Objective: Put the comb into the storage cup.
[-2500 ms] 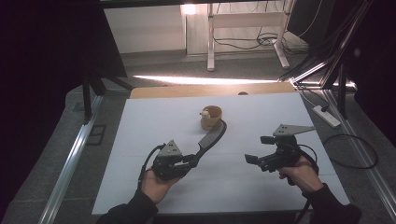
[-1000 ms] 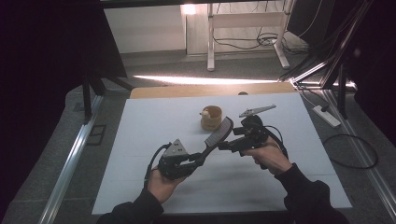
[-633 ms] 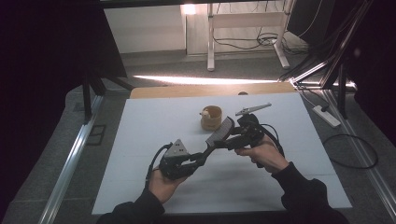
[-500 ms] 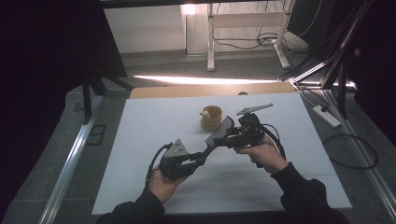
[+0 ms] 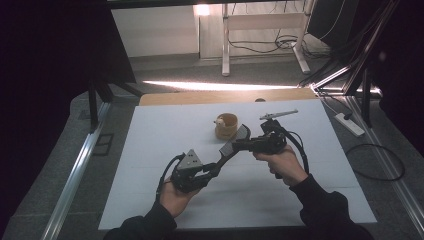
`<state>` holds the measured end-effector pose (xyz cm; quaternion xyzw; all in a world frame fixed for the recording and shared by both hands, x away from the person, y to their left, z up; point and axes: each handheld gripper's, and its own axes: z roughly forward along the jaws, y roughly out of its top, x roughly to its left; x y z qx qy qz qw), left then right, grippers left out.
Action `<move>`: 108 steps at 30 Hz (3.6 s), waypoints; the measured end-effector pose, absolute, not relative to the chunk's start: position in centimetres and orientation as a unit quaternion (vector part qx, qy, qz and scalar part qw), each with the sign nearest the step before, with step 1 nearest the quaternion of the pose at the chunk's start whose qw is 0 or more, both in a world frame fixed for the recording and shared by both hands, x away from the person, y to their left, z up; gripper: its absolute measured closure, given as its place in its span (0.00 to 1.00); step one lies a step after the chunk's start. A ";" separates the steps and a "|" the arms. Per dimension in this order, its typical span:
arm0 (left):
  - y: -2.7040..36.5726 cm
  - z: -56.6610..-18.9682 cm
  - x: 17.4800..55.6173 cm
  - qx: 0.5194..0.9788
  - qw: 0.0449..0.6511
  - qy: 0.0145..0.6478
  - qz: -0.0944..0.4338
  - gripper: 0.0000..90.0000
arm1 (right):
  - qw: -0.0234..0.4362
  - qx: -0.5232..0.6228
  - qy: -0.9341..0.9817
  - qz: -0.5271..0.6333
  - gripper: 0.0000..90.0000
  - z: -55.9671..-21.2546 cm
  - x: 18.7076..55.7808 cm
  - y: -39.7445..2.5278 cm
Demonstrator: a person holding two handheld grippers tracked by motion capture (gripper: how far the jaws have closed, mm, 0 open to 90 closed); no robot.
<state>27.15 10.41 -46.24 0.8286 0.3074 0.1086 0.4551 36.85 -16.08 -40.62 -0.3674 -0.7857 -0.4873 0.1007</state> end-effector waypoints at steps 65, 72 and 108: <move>15.1 -46.9 27.1 0.823 0.451 0.340 0.070 0.00 | 0.032 -0.332 -0.771 -0.543 0.93 -38.1 36.6 -18.5; 15.7 -47.0 26.4 0.822 0.453 0.338 0.072 0.00 | 0.014 -0.322 -0.775 -0.543 0.93 -37.8 36.5 -18.5; 20.6 -47.5 22.6 0.799 0.458 0.383 0.073 0.00 | -0.030 -0.344 -0.768 -0.539 0.93 -36.5 39.3 -19.2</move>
